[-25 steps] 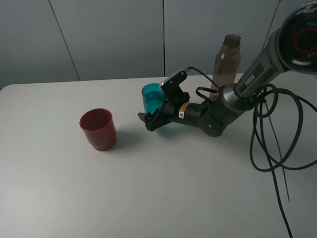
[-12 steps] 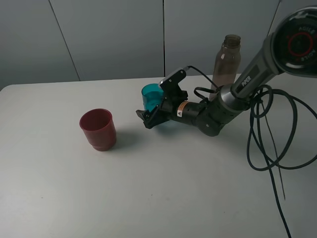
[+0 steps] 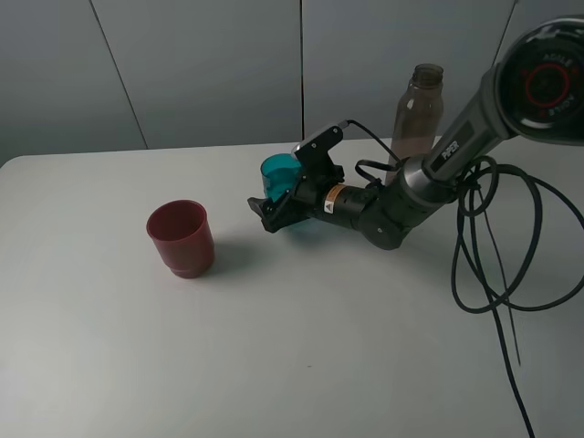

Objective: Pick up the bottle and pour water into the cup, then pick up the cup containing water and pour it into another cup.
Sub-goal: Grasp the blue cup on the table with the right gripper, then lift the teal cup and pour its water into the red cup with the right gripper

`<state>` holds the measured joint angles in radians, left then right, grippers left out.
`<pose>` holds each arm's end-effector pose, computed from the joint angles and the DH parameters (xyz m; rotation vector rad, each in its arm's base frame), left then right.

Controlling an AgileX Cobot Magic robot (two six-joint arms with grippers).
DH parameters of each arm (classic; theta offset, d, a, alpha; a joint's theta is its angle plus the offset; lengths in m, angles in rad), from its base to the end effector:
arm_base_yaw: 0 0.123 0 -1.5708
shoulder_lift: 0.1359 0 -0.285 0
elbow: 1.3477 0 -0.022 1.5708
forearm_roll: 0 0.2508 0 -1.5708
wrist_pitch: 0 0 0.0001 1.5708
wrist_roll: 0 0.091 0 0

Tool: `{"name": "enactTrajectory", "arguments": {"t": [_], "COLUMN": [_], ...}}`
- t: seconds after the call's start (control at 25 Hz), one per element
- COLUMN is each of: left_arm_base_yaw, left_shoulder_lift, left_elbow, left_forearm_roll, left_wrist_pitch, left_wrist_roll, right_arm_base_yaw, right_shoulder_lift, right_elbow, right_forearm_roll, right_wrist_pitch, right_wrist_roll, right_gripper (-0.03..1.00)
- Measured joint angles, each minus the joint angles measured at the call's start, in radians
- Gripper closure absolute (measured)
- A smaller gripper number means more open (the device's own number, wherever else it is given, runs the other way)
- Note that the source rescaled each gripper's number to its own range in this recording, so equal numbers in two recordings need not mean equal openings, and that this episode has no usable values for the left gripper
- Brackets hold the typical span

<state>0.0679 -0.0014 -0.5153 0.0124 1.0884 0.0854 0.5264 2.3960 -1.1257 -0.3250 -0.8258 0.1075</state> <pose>-0.0081 0.0005 0.2793 0.0171 2.0570 0.1099 0.3618 0.2349 0.0291 -0.7732 1.8195 0.4997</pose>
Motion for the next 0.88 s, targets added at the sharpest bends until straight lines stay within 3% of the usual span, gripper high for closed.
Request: {"name": "enactTrajectory", "arguments": {"t": [0.2, 0.24, 0.28, 0.32, 0.36, 0.88], "left_arm_base_yaw": [0.0, 0.0, 0.0, 0.0, 0.0, 0.0], "left_shoulder_lift": [0.0, 0.0, 0.0, 0.0, 0.0, 0.0], "left_elbow": [0.0, 0.0, 0.0, 0.0, 0.0, 0.0], "left_forearm_roll": [0.0, 0.0, 0.0, 0.0, 0.0, 0.0], "left_wrist_pitch": [0.0, 0.0, 0.0, 0.0, 0.0, 0.0], "left_wrist_roll": [0.0, 0.0, 0.0, 0.0, 0.0, 0.0], "right_arm_base_yaw": [0.0, 0.0, 0.0, 0.0, 0.0, 0.0], "right_shoulder_lift": [0.0, 0.0, 0.0, 0.0, 0.0, -0.005], "right_elbow": [0.0, 0.0, 0.0, 0.0, 0.0, -0.002], "right_forearm_roll": [0.0, 0.0, 0.0, 0.003, 0.003, 0.003], "right_wrist_pitch": [0.0, 0.0, 0.0, 0.0, 0.0, 0.013], "right_wrist_roll": [0.002, 0.002, 0.002, 0.002, 0.006, 0.008], "right_gripper": [0.0, 0.16, 0.39, 0.79, 0.85, 0.87]}}
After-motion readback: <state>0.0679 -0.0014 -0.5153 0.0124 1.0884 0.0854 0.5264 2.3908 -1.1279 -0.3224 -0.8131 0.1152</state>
